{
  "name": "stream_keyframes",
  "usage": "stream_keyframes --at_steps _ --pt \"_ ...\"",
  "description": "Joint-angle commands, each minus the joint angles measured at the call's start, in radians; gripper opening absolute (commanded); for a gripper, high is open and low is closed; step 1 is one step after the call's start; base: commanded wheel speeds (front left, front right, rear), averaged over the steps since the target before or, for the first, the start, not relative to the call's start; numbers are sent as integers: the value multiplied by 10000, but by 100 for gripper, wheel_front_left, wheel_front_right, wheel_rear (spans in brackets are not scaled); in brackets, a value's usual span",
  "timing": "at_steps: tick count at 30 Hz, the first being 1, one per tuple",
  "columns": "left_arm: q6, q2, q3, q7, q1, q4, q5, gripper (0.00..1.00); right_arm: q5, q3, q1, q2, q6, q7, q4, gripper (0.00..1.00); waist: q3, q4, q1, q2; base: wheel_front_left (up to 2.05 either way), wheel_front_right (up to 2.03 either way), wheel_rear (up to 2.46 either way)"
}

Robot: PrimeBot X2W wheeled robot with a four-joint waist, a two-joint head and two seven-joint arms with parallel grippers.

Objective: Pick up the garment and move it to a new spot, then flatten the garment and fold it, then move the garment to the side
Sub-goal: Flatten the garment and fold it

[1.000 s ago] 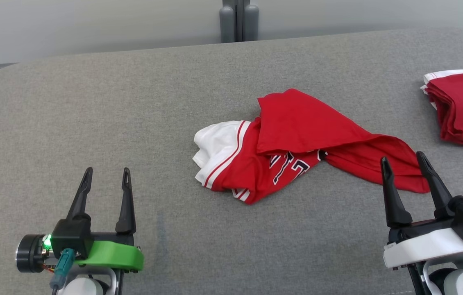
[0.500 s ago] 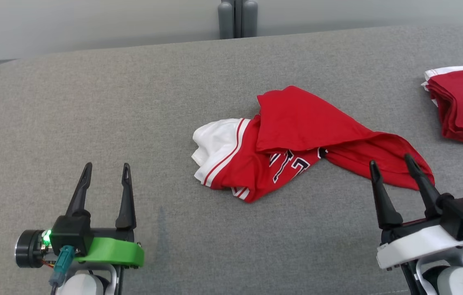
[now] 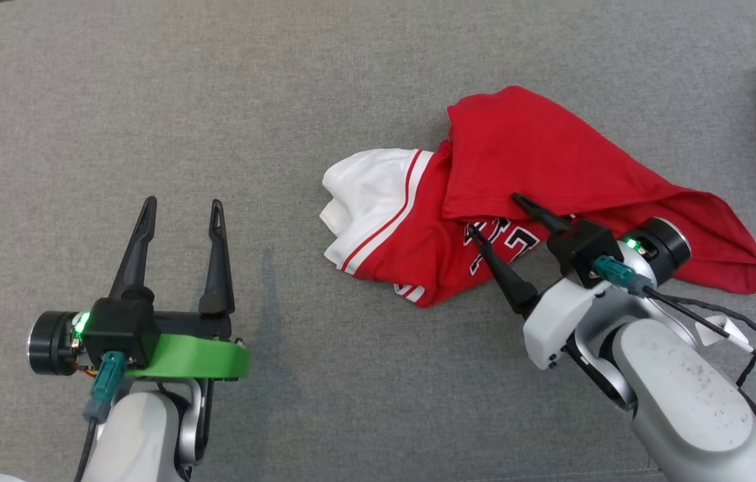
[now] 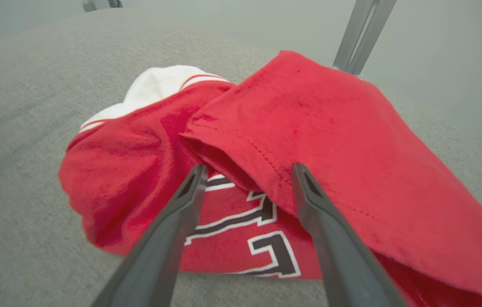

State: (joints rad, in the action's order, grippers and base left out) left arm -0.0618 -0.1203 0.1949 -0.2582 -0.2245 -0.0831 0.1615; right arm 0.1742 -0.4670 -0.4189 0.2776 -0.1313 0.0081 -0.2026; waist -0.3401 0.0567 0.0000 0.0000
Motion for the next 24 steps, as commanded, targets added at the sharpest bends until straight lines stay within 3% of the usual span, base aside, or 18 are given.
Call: stream_keyframes --at_steps 1,3,4,5,6,13,17,23,24 --pt "-30 -7 -14 -75 -191 -18 -108 100 -143 -165 -294 115 12 73 -181 100 -358 112 0 0 0 0 0" --pt "-24 4 -2 -64 -265 -41 -127 100 -241 -487 -712 188 12 149 -508 100 -430 121 0 0 0 0 0" --pt "-21 9 4 -68 -298 -49 -139 100 -276 -605 -925 220 12 122 -637 62 -460 126 0 0 0 0 0" --pt "-18 14 9 -70 -316 -60 -133 100 -317 -656 -1082 267 12 87 -723 35 -477 130 0 0 0 0 0" --pt "-16 20 12 -73 -331 -66 -131 100 -286 -674 -1212 282 12 16 -796 0 -496 134 0 0 0 0 0" --pt "-9 61 -47 -78 -327 10 -176 100 142 67 -1568 284 13 -808 -651 0 -434 105 0 0 0 0 0" --pt "30 95 -43 -77 -345 38 -204 100 465 1343 -1800 456 13 -911 -904 0 -405 119 0 0 0 0 0" --pt "101 184 41 -72 -461 34 -221 100 911 3432 -2241 565 12 -1168 -2348 0 -538 286 0 0 0 0 0" --pt "116 200 55 -71 -463 31 -219 100 1002 3733 -2292 563 12 -1160 -2692 28 -576 326 0 0 0 0 0"
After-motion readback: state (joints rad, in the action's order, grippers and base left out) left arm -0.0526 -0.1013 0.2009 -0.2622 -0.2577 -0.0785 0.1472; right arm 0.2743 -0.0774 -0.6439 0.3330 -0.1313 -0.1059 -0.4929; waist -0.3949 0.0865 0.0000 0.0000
